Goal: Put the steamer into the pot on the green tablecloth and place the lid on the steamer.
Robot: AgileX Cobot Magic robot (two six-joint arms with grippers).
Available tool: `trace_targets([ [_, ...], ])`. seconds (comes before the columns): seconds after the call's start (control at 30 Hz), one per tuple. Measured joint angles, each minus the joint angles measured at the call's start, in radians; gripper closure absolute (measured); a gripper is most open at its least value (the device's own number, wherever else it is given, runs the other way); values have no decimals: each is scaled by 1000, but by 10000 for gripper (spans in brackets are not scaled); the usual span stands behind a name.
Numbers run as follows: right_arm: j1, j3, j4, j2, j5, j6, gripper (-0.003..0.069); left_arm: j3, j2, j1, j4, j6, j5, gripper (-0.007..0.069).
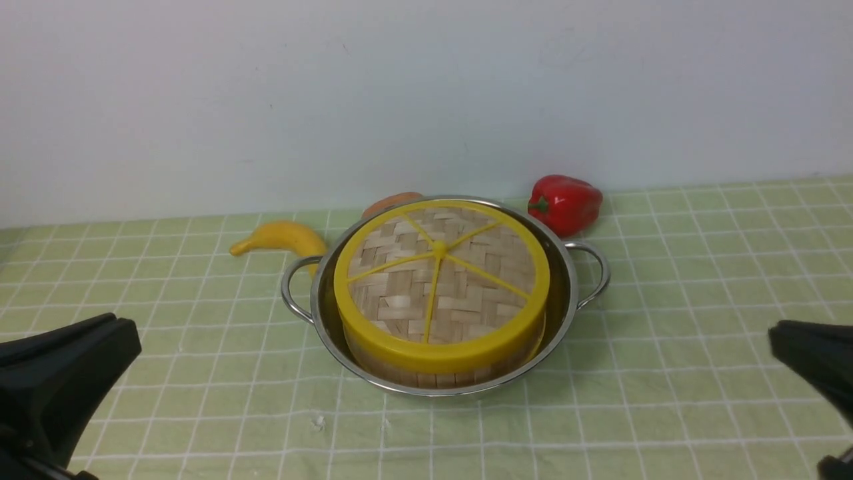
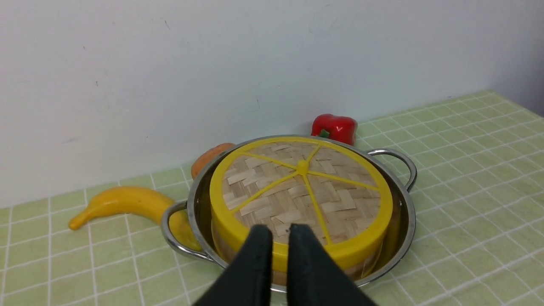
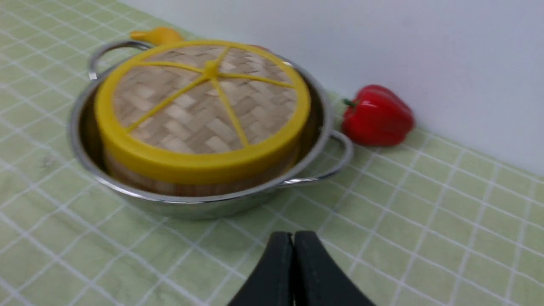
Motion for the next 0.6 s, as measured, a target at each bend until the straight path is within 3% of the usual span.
trace_targets([
  [0.3, -384, 305, -3, -361, -175, 80, 604, 0, 0, 0, 0, 0, 0, 550],
  [0.43, -477, 407, -4, -521, -214, 105, 591, 0, 0, 0, 0, 0, 0, 548],
  [0.6, -515, 435, -4, -607, -214, 125, 578, 0, 0, 0, 0, 3, 0, 539],
])
